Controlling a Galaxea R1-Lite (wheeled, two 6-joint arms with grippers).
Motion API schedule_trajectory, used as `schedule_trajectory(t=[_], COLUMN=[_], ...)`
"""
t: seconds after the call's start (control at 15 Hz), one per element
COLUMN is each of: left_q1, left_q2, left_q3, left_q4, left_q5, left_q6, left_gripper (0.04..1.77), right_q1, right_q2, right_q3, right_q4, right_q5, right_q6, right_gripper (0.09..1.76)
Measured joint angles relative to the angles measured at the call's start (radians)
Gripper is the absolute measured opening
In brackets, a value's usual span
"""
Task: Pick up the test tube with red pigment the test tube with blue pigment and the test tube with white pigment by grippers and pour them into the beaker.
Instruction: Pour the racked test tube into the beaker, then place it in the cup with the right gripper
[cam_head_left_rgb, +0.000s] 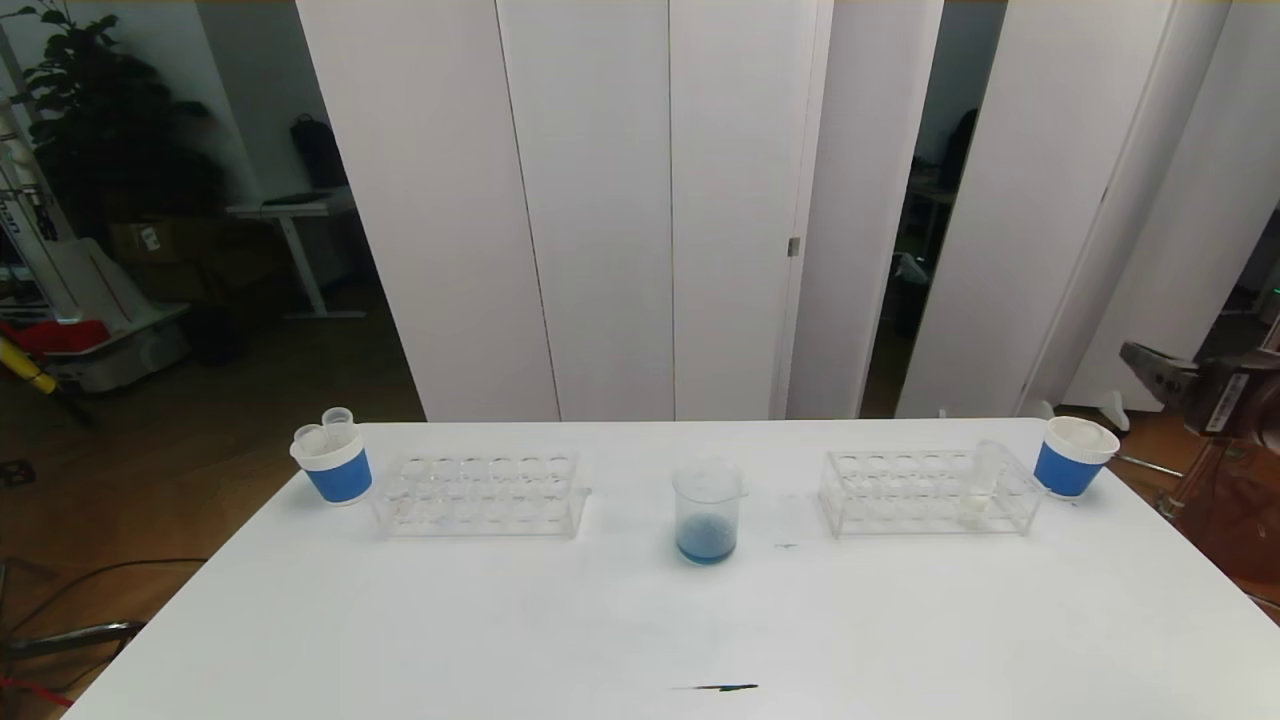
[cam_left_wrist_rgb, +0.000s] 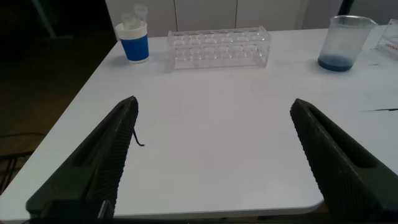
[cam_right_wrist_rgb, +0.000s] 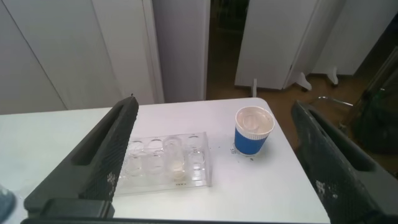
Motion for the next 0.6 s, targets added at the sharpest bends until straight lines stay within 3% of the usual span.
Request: schedule_trajectory(t=[0.27, 0.6], left_q1=[0.000, 0.000], left_q2=[0.000, 0.000], left_q3=[0.000, 0.000], left_q4=[0.000, 0.000], left_q5=[0.000, 0.000], left_q6=[0.000, 0.000], left_gripper=[1.75, 1.75], right_q1=[0.053, 0.099], right_q2=[0.140, 0.329], right_q3=[0.203, 0.287], right_q4=[-0.288, -0.485], right_q5=[-0.025, -0.094], right_q6=[-0.044, -0.044], right_gripper=[1.75, 1.75])
